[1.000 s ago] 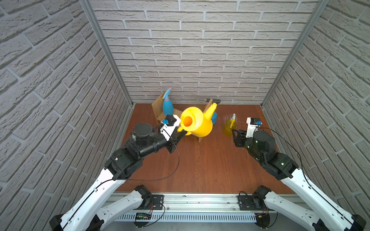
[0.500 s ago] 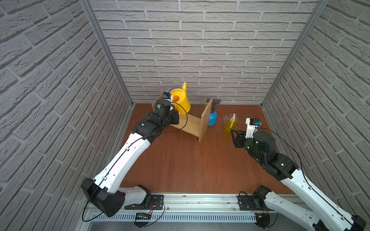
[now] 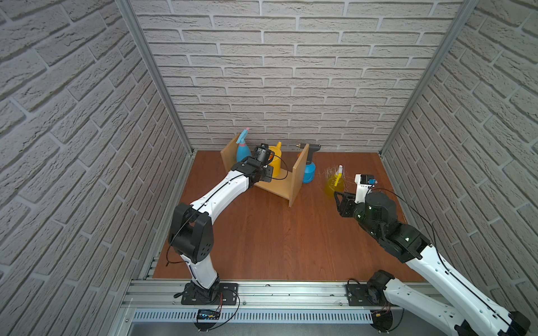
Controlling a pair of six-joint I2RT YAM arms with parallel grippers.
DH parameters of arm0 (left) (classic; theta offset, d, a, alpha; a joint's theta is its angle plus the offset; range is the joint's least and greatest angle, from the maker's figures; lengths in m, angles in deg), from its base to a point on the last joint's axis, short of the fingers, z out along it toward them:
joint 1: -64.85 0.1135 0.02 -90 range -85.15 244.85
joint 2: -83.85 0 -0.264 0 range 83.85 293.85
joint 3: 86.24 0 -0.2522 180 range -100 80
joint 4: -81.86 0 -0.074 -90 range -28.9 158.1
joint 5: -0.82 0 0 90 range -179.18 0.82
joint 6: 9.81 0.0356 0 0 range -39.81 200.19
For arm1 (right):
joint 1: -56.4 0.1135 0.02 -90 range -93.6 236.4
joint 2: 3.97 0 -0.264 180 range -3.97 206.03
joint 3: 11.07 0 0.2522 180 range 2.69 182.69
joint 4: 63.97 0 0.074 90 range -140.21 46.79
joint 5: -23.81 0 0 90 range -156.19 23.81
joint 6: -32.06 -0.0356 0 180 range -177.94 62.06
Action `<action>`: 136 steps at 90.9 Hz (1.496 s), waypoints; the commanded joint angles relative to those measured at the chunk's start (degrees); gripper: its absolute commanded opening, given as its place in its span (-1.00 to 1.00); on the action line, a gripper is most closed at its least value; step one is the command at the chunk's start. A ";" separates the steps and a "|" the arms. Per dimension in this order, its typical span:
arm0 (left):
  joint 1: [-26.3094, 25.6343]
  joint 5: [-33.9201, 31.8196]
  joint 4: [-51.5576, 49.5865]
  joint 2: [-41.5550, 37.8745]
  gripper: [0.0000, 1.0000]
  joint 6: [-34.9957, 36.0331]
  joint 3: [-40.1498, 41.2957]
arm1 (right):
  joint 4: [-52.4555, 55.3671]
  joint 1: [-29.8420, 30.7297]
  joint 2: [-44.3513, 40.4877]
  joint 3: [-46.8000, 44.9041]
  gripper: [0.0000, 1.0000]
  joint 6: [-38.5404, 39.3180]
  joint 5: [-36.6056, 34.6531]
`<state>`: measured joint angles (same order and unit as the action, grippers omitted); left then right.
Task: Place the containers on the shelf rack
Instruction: 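Place the container on the shelf.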
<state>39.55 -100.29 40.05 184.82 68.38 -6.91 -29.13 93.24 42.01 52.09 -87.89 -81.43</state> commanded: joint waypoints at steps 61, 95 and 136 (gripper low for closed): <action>-1.96 -3.67 5.49 9.34 -0.28 -4.47 -5.94 | 1.39 -0.53 -1.01 1.38 -0.05 2.19 -2.15; -2.02 -3.28 0.27 -0.41 0.34 -6.09 -5.61 | 1.85 -0.80 -1.84 1.98 0.01 3.57 -2.32; -2.69 24.83 27.36 -40.37 0.83 -12.35 29.10 | -1.78 -3.67 -0.30 4.02 0.14 -0.08 -0.08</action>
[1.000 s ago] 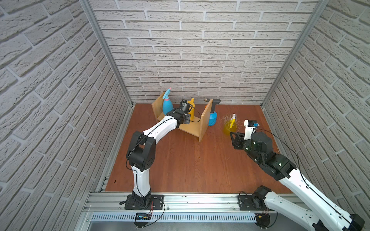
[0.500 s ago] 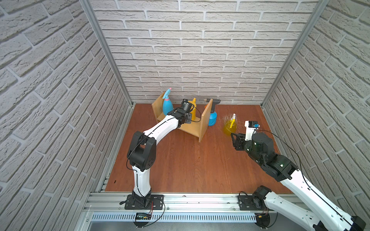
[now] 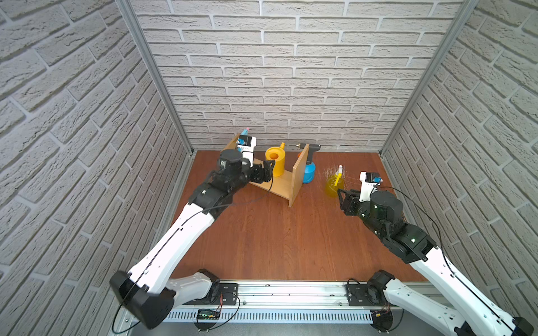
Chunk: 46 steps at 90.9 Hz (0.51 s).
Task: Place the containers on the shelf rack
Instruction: 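Place the container on the shelf, then pick up a container from the center of the board.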
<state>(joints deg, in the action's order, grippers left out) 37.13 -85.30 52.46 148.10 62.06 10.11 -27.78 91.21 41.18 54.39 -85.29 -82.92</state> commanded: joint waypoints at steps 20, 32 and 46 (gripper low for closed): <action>-0.83 9.38 33.52 -10.37 0.85 -19.79 30.66 | -2.42 -8.27 2.21 3.09 0.29 -8.71 8.71; -1.01 8.79 30.69 -10.56 0.87 -20.23 31.25 | 2.23 -15.61 8.27 8.03 0.43 -9.49 18.06; -1.01 5.82 27.17 -10.70 0.88 -20.60 30.99 | 8.89 -20.87 16.32 15.74 0.46 -7.34 23.72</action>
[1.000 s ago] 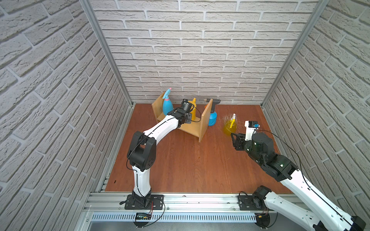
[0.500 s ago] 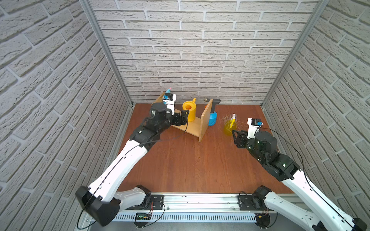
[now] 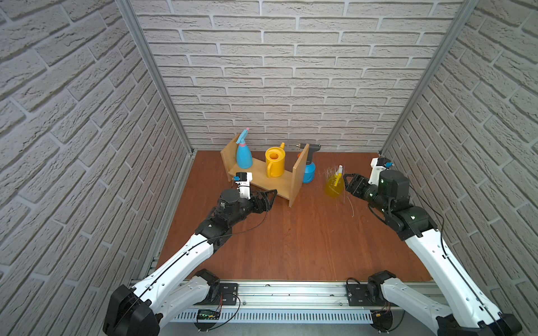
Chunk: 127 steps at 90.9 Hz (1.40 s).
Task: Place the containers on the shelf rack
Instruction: 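Pick up a container from the center of the board.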
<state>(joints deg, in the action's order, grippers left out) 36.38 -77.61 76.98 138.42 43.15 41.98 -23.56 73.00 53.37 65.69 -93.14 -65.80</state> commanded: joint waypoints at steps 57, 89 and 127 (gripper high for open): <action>1.08 -9.50 -14.42 1.71 0.96 -5.85 -5.80 | 27.58 -1.93 38.21 34.71 0.37 4.06 -9.87; 1.72 -9.68 -14.31 3.01 0.97 -4.68 -7.05 | 30.31 -0.35 48.15 42.01 0.15 5.58 -12.63; 2.27 -9.06 -14.97 2.39 0.96 -3.21 -7.16 | 32.03 0.01 53.64 44.76 -0.23 8.16 -16.68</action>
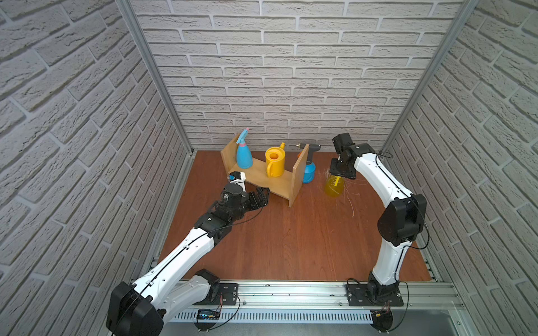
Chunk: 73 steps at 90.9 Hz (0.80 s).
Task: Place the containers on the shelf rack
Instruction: 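Pick up a container from the center of the board.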
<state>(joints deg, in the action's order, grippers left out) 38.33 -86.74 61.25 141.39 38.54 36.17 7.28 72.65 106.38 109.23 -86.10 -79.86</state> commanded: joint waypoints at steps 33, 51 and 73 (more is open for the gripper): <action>0.52 0.19 -0.28 -1.11 0.97 3.54 -2.47 | -0.19 0.39 -1.01 -1.37 -0.68 3.75 -4.30; 0.67 0.19 -0.81 -3.89 0.97 7.93 -2.27 | -2.79 0.41 -10.41 -10.01 -0.91 8.91 -4.28; 0.78 6.37 -1.19 -8.97 0.96 21.13 -1.76 | -6.57 0.40 -33.10 -29.36 -0.93 23.46 14.98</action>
<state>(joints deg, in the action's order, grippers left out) 38.70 -84.93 59.00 135.18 50.72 35.18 2.89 72.68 83.43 85.38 -71.08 -75.42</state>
